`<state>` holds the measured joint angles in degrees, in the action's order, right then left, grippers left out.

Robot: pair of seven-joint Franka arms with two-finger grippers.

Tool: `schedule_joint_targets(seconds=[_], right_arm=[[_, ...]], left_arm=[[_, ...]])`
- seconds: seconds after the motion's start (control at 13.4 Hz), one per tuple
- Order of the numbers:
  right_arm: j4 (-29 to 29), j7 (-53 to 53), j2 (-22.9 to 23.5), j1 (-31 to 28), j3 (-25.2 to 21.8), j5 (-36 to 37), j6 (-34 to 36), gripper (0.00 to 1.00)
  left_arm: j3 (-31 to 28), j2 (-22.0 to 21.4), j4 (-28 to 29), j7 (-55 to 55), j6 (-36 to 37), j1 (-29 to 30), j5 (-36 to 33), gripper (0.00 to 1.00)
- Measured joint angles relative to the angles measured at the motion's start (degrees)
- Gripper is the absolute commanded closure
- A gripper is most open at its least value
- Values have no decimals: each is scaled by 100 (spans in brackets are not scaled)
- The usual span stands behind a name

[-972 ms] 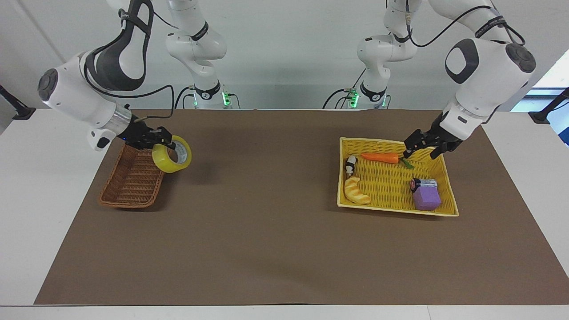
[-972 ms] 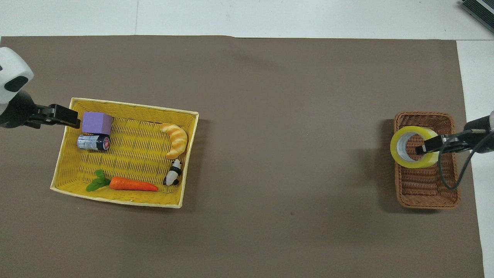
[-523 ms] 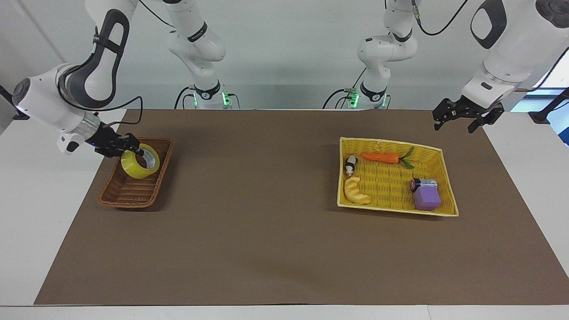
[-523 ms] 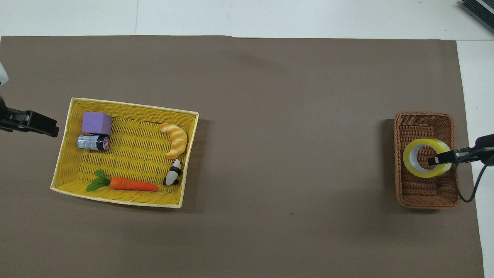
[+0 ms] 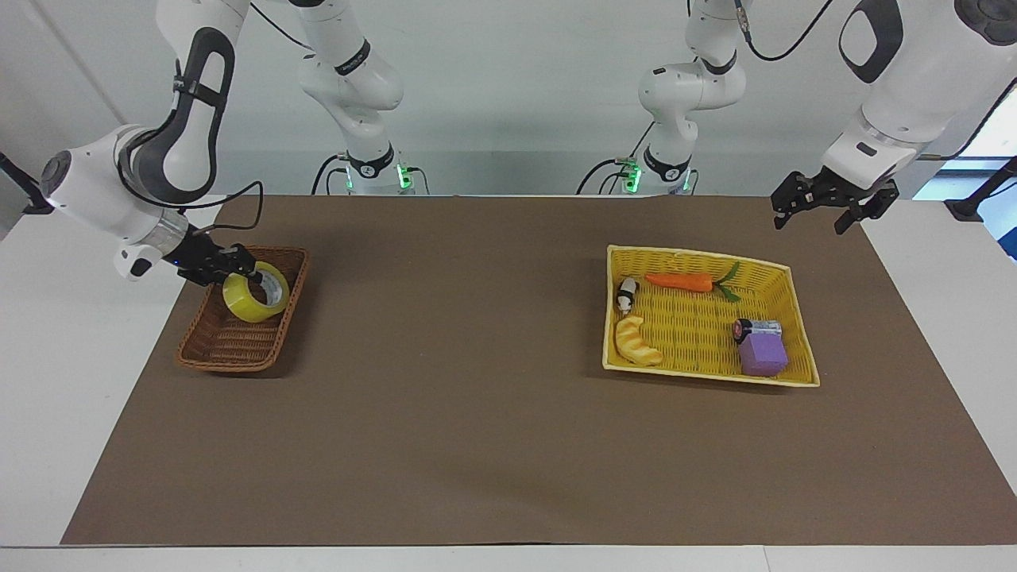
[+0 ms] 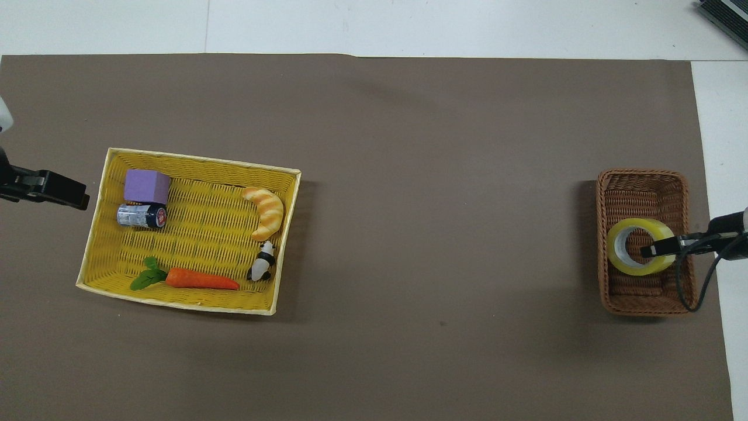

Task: Move tape to another basket
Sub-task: 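Lower the tape into the brown basket and open the right gripper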

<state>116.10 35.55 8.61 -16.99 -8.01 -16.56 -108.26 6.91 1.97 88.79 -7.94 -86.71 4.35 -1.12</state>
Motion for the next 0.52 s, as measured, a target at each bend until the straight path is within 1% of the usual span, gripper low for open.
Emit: schedule_joint_targets(seconds=[0.07,0.15,0.3,0.52], right_arm=[[16,119,41,-49,1,0,-18,40],[28,220,93,-103,-2,0,-77,0],[33,306,195,-198,-3,0,-135,0],[-16,319,250,-217,9,-2,-404,0]], left_arm=[[0,0,0,0,0,0,0,0],[0,0,0,0,0,0,0,0],[-1,0,0,0,0,0,0,0],[0,0,0,0,0,0,0,0]])
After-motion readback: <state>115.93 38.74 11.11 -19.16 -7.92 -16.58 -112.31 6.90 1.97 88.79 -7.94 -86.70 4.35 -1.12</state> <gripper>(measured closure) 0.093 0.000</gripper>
